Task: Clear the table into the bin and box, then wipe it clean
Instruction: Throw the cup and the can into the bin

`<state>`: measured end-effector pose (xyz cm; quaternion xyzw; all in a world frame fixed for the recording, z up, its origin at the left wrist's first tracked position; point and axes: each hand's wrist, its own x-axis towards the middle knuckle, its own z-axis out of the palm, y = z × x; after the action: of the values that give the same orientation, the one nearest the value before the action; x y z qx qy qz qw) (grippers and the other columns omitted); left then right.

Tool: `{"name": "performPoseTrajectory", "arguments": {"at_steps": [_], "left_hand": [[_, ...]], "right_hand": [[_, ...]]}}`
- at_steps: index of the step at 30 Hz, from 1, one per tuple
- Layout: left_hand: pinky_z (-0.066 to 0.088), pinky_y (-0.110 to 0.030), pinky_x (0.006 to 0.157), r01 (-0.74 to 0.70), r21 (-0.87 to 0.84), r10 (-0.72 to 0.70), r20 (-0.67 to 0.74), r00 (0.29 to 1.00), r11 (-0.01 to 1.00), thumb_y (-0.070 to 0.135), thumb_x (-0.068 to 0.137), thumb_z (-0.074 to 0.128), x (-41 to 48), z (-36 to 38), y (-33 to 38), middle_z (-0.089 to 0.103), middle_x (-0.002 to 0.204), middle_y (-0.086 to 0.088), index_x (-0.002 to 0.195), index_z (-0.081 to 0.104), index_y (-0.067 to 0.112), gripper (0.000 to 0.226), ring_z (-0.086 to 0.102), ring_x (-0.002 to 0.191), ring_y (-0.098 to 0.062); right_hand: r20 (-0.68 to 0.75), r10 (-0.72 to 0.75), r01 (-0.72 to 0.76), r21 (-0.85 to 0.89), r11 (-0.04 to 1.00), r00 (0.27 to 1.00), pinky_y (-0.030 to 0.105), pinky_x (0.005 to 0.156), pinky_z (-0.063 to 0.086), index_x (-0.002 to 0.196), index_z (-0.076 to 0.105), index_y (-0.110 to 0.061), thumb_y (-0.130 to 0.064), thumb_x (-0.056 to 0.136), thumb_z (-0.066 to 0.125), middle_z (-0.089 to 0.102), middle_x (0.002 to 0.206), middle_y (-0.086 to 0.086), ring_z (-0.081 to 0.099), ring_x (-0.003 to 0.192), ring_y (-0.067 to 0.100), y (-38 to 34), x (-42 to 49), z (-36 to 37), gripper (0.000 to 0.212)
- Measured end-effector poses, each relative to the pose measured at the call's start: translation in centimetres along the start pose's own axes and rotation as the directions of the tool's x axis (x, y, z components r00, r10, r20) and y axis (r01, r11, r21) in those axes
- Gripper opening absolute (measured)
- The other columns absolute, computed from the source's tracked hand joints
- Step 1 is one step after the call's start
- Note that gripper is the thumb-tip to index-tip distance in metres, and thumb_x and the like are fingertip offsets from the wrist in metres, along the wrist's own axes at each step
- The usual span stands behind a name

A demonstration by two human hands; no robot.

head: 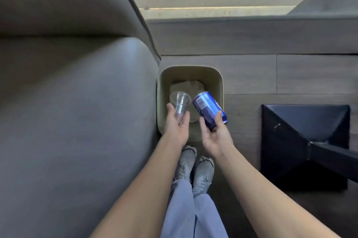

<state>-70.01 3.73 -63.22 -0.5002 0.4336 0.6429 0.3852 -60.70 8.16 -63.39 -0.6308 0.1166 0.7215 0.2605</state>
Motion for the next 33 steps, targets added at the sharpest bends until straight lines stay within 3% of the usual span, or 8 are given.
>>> {"name": "performPoseTrajectory", "arguments": {"at_steps": [5, 9, 12, 14, 16, 20, 23, 33], "left_hand": [[0.035, -0.036, 0.115, 0.010, 0.011, -0.010, -0.009, 1.000, 1.000, 0.041, 0.093, 0.054, 4.9, 1.3, -0.5, 0.041, 0.144, -0.018, 0.135, 0.043, -0.004, 0.063, 0.040, 0.136, -0.023], [0.031, -0.050, 0.115, 0.182, 0.093, -0.181, -0.024, 0.983, 0.979, 0.077, 0.053, 0.070, 6.2, 0.5, 0.3, 0.032, 0.153, -0.011, 0.146, 0.032, 0.018, 0.117, 0.036, 0.140, -0.030], [0.032, -0.041, 0.114, 0.133, 0.492, -0.095, -0.102, 0.990, 0.861, 0.083, 0.056, 0.062, 5.7, -0.8, 0.6, 0.028, 0.156, -0.001, 0.149, 0.027, 0.025, 0.115, 0.037, 0.139, -0.023], [0.034, -0.029, 0.100, -0.097, 0.776, 0.137, 0.013, 0.990, 0.623, 0.053, 0.091, 0.050, 3.9, -1.0, 0.4, 0.049, 0.136, -0.003, 0.136, 0.044, 0.017, 0.059, 0.045, 0.119, -0.016], [0.039, -0.027, 0.089, -0.281, 0.909, 0.281, 0.195, 0.940, 0.309, 0.026, 0.097, 0.046, 2.0, -1.1, 0.7, 0.060, 0.111, -0.006, 0.118, 0.057, 0.013, 0.027, 0.052, 0.103, -0.019], [0.044, -0.034, 0.095, -0.346, 0.897, 0.309, 0.423, 0.852, -0.273, 0.016, 0.095, 0.043, -2.5, -1.2, 3.0, 0.058, 0.128, -0.007, 0.124, 0.056, 0.015, 0.032, 0.055, 0.116, -0.027], [0.045, -0.041, 0.094, -0.359, 0.770, 0.234, 0.538, 0.809, -0.528, 0.015, 0.095, 0.041, -7.8, -1.4, 4.6, 0.053, 0.130, -0.009, 0.125, 0.053, 0.016, 0.033, 0.053, 0.117, -0.031], [0.043, -0.045, 0.093, -0.298, 0.532, 0.015, 0.505, 0.863, -0.792, 0.015, 0.094, 0.037, -27.9, -3.4, 8.8, 0.056, 0.126, -0.016, 0.122, 0.052, 0.010, 0.032, 0.053, 0.117, -0.037]], "right_hand": [[-0.054, 0.011, -0.011, -0.002, 1.000, 0.998, 0.028, 0.074, 0.057, 0.143, 0.032, -0.011, -0.026, 0.079, 0.074, 0.046, 0.140, 0.015, 0.056, 0.117, 0.025, 1.8, 5.5, 1.2, 0.078], [-0.092, 0.067, -0.077, -0.110, 0.991, 0.993, 0.040, 0.098, 0.049, 0.150, 0.012, -0.033, -0.030, 0.080, 0.074, 0.016, 0.158, 0.013, 0.035, 0.138, 0.036, 1.9, 5.3, 2.3, 0.093], [-0.074, 0.045, -0.070, -0.385, 0.920, 0.996, 0.045, 0.107, 0.042, 0.149, 0.015, -0.037, -0.031, 0.088, 0.066, 0.023, 0.157, 0.010, 0.031, 0.141, 0.032, 2.0, 3.6, 2.0, 0.079], [-0.011, -0.057, 0.031, -0.725, 0.688, 0.998, 0.043, 0.106, 0.044, 0.144, 0.035, -0.029, -0.034, 0.091, 0.062, 0.040, 0.148, 0.006, 0.043, 0.132, 0.024, 2.0, 2.6, 1.3, 0.060], [0.135, -0.186, 0.193, -0.920, 0.342, 0.973, 0.040, 0.105, 0.045, 0.132, 0.052, -0.020, -0.032, 0.092, 0.059, 0.057, 0.130, 0.003, 0.053, 0.120, 0.019, 1.7, 1.3, 1.1, 0.043], [0.372, -0.240, 0.324, -0.921, -0.218, 0.897, 0.035, 0.092, 0.047, 0.121, 0.059, -0.025, -0.034, 0.092, 0.053, 0.066, 0.114, -0.002, 0.059, 0.111, 0.020, 0.3, -3.5, 1.9, 0.030], [0.453, -0.192, 0.264, -0.760, -0.594, 0.870, 0.039, 0.094, 0.044, 0.129, 0.054, -0.026, -0.037, 0.094, 0.050, 0.061, 0.125, 0.003, 0.056, 0.115, 0.026, -0.9, -7.9, 2.6, 0.037], [0.580, -0.148, 0.237, -0.534, -0.811, 0.801, 0.040, 0.100, 0.039, 0.125, 0.060, -0.020, -0.034, 0.091, 0.054, 0.065, 0.120, 0.007, 0.058, 0.112, 0.029, -4.3, -28.2, 4.2, 0.036]]}}
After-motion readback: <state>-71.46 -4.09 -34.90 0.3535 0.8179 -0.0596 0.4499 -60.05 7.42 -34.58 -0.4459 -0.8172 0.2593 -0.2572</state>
